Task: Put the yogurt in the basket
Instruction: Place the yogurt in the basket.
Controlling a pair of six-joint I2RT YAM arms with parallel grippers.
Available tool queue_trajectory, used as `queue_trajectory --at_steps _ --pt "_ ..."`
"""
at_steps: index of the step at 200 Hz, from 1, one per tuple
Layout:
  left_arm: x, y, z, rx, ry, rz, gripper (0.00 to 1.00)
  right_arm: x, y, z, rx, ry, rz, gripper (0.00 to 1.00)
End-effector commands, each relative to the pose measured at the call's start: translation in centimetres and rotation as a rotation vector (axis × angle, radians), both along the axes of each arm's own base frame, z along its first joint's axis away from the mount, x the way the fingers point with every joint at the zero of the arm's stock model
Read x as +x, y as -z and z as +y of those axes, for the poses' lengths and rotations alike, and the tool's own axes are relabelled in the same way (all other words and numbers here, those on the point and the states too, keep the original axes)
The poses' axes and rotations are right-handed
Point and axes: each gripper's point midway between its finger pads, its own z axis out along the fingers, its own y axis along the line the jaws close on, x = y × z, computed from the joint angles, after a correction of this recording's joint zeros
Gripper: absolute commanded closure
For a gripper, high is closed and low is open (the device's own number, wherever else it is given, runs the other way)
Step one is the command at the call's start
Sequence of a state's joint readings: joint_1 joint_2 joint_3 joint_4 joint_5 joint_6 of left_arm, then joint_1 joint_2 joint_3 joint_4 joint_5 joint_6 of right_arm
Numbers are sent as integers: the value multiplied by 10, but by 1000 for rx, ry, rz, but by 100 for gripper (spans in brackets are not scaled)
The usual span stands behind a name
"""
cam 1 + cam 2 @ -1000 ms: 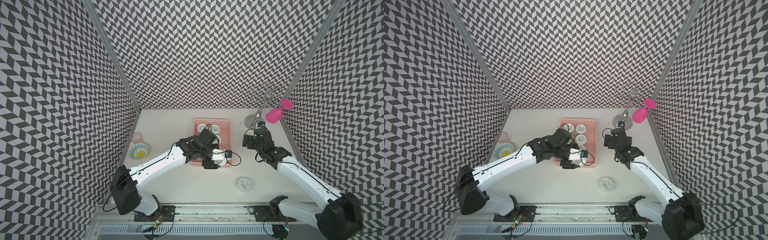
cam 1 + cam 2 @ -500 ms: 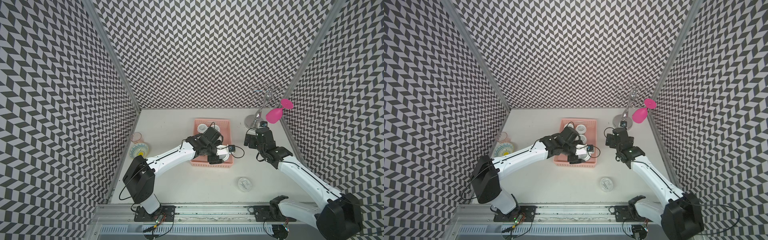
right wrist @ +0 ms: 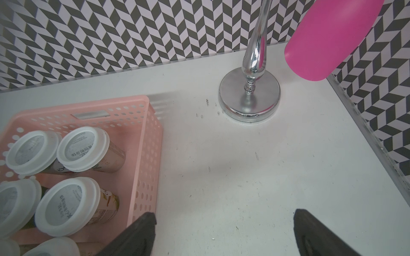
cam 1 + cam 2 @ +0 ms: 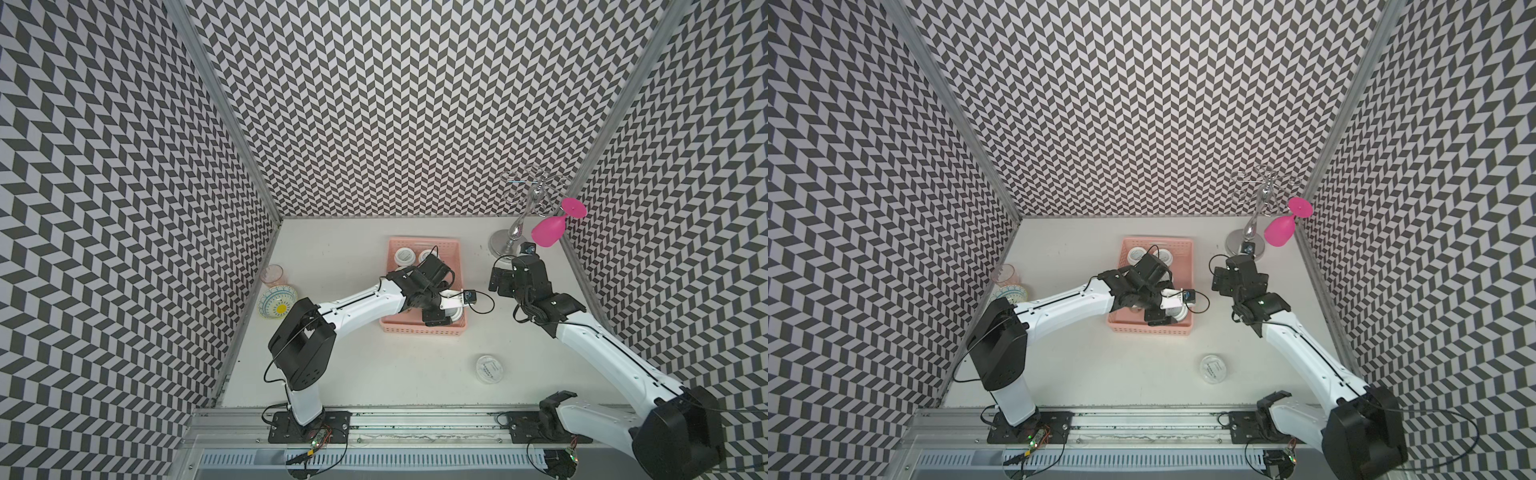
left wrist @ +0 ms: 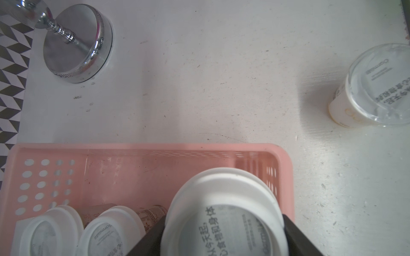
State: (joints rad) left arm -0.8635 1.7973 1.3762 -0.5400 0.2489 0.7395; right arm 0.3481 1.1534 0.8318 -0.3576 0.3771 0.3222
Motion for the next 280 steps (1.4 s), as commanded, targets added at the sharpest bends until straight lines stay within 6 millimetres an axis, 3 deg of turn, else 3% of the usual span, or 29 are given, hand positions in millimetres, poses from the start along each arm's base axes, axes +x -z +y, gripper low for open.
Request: queue_trajectory --at_steps 1,99,159,280 --pt "5 -7 -9 -20 5 -10 27 4 -1 -1 18 11 -24 0" --pt "8 10 -10 25 15 -8 27 4 -5 -3 24 19 -35 0" --pt "10 26 -11 113 24 9 27 -1 -30 -12 47 42 -113 0" --pt "7 50 -9 191 49 26 24 0 -26 -9 52 30 -106 1"
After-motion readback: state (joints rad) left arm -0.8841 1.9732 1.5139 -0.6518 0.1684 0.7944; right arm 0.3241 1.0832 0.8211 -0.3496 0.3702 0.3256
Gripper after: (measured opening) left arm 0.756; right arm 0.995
